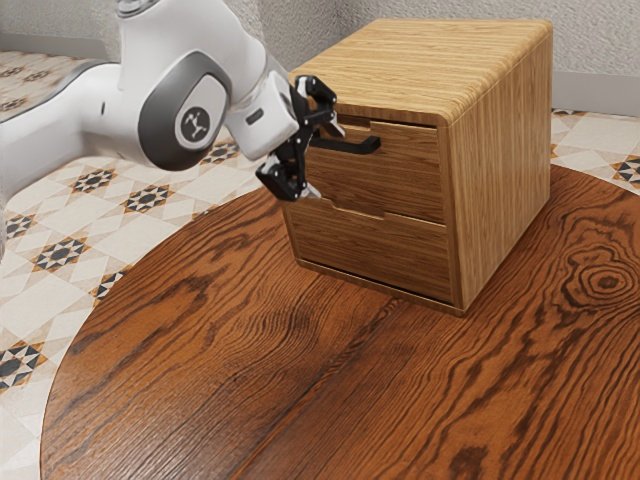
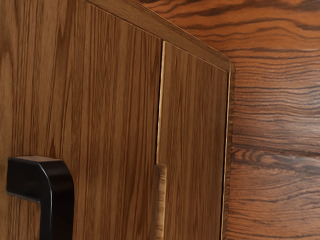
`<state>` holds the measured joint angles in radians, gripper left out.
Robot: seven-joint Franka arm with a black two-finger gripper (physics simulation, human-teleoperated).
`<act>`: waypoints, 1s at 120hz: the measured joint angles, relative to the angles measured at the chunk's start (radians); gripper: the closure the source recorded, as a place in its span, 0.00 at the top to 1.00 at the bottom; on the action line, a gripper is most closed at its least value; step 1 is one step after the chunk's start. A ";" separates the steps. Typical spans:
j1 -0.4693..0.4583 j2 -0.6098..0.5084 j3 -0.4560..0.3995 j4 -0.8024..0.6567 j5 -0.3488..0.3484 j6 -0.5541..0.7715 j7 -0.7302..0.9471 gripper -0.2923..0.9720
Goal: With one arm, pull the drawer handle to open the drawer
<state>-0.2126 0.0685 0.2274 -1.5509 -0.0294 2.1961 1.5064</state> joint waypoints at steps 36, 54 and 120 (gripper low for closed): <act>0.040 0.042 -0.004 0.036 -0.019 0.006 0.009 0.77; 0.044 0.052 0.000 0.037 -0.022 0.007 0.012 0.77; 0.046 0.067 0.001 0.056 -0.039 0.008 0.018 0.77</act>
<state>-0.1671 0.1353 0.2287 -1.4952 -0.0684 2.2042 1.5241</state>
